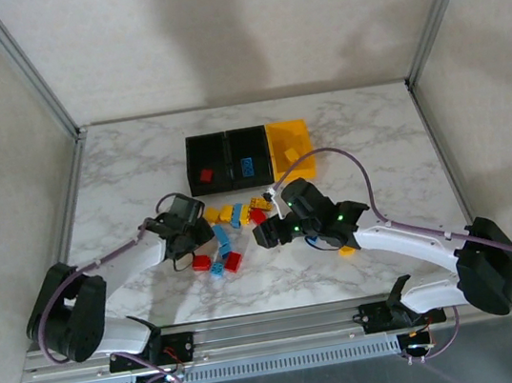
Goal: Sort the legos into containers by color
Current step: Pick up the lego from the middle-left of the table.
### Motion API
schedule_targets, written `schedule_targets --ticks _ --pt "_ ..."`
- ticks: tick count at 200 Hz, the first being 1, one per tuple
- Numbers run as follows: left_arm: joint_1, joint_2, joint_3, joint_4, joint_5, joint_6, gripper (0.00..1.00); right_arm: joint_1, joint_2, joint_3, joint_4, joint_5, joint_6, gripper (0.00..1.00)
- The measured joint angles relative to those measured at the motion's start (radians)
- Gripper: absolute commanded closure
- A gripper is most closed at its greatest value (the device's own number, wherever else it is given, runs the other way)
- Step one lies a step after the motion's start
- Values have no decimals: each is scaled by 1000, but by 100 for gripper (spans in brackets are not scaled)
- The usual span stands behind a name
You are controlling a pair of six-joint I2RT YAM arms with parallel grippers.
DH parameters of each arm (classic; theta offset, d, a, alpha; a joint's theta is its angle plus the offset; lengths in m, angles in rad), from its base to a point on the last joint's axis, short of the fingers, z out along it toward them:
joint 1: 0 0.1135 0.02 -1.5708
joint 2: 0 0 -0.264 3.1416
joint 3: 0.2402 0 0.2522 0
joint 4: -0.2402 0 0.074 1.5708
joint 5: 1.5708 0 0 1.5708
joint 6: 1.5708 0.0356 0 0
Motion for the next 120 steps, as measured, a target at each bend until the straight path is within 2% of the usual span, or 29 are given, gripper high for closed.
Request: schedule_targets --ticks 28,41,74,120 --pt "0 43 6 13 -24 1 61 0 -1 -24 16 0 10 38" --pt "0 48 19 14 -30 3 68 0 -3 -36 17 0 17 38" --pt "-3 55 51 3 -43 24 72 0 -21 -56 17 0 26 38" --pt "-5 31 149 -43 -67 68 73 0 -29 -57 21 8 44 38"
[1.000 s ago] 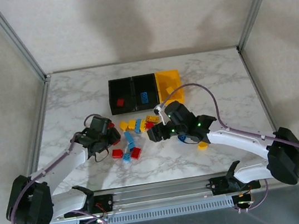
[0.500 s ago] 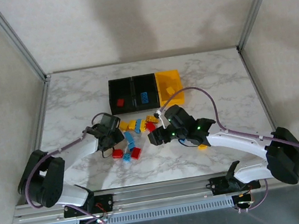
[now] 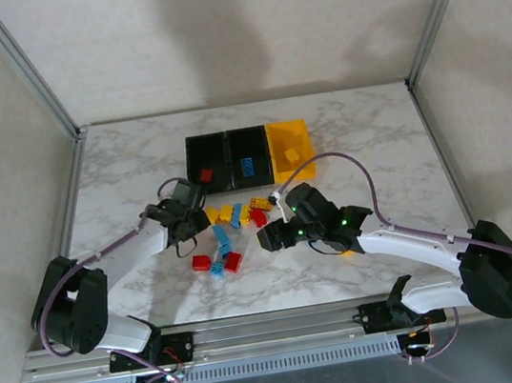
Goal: Sort the legos into containers by color
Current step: Pick up the lego from the middle-left of the table, then place the lego in the container.
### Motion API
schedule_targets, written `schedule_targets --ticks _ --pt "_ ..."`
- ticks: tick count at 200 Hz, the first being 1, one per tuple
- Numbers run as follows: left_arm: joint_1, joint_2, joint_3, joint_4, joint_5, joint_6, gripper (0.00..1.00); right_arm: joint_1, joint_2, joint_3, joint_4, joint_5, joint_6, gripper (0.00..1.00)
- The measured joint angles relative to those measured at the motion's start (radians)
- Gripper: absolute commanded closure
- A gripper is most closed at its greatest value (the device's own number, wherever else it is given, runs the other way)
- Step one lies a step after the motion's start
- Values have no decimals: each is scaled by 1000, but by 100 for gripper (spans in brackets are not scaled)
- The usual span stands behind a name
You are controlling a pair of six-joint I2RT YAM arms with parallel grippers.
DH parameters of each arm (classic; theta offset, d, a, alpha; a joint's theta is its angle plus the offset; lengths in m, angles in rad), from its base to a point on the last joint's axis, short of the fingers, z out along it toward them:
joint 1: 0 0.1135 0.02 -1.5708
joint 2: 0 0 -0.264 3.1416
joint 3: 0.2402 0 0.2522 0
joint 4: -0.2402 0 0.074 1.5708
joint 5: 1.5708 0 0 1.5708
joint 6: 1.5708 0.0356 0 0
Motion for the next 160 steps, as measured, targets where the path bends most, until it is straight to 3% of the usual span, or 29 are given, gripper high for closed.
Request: schedule_targets --ticks 53,160 --pt "0 42 206 -29 0 66 73 0 2 35 10 72 56 38" --pt "41 438 652 -106 0 176 72 0 -60 45 21 131 135 39"
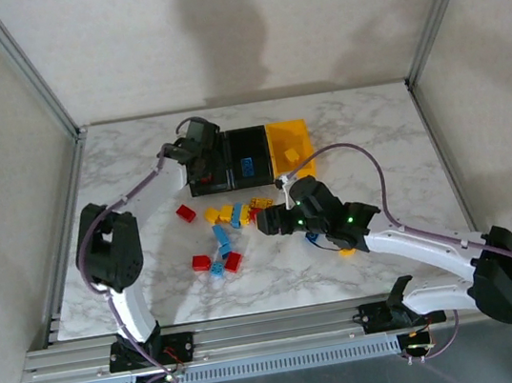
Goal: Sort the legos into containers by color
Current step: Place the lego in the container.
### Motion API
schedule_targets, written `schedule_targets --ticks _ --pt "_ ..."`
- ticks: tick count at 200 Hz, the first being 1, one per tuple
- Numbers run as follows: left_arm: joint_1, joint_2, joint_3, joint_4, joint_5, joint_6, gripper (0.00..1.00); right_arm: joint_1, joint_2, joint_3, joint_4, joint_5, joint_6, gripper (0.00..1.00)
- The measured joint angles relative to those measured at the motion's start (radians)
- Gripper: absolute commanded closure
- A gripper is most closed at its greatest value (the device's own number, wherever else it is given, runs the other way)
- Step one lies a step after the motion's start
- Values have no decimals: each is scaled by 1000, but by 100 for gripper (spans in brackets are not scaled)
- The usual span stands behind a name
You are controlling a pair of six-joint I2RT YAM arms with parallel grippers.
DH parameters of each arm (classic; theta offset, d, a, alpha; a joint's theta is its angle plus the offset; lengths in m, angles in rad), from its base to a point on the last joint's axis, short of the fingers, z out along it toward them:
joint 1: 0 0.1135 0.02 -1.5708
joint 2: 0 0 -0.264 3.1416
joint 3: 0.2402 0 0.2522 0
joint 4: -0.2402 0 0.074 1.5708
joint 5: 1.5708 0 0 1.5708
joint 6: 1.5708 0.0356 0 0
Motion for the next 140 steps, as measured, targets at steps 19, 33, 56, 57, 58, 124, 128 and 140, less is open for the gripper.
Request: schedule_targets --ticks 19,33,56,57,58,124,128,140 --pt "7 58 53 -11 0 3 71 0 -10 -1 -1 2 5 39" --pt "11 95 87 -18 1 5 71 0 -13 -7 -3 6 7 39" --pt "17 152 137 -33 1 5 68 0 -16 -16 -17 20 9 39" --pt "18 155 139 -34 1 5 68 0 -16 -16 -18 20 9 39" --pt "18 156 141 -35 1 5 68 0 -16 -16 -19 21 9 39" --pt "34 220 175 -45 4 5 63 0 -58 -31 -37 39 24 39" --pt "35 220 175 -46 4 4 62 0 -60 -31 -37 41 24 39" --pt "38 220 175 -48 4 4 59 0 -64 -31 -37 47 24 39"
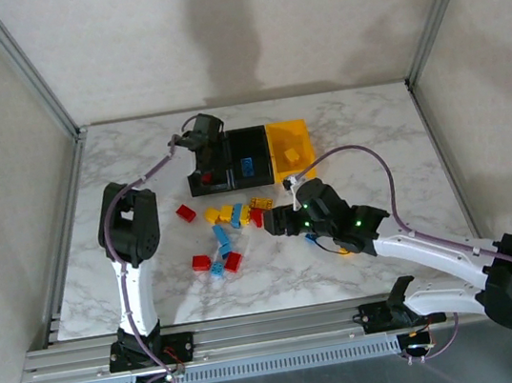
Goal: Sort the legos into containers by color
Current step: Place the lego in the container.
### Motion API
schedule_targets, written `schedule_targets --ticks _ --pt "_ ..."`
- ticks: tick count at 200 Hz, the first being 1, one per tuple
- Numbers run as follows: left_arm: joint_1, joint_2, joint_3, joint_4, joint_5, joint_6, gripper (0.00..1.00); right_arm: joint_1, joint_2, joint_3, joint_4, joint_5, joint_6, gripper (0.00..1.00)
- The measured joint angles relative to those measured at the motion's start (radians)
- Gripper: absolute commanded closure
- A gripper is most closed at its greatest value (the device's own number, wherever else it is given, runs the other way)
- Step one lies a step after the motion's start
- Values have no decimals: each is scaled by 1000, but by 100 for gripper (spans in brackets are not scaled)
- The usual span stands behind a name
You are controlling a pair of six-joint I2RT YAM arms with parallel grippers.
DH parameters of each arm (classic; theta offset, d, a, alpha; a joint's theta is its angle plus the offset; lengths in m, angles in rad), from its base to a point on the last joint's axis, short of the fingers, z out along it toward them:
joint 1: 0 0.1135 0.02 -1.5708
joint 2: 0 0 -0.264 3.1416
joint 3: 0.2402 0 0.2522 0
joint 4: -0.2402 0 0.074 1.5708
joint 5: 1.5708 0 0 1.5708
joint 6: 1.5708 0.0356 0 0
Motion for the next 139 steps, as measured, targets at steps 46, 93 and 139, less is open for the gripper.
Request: schedule_targets --ticks 46,93,139 --pt "0 0 0 0 0 -3 49 0 -7 -6 0 1 3 39" --pt "2 -3 0 -2 1 -2 45 0 -7 -10 -3 1 3 39" --pt "2 -49 -7 -2 34 -2 44 0 -7 -9 -22 8 2 37"
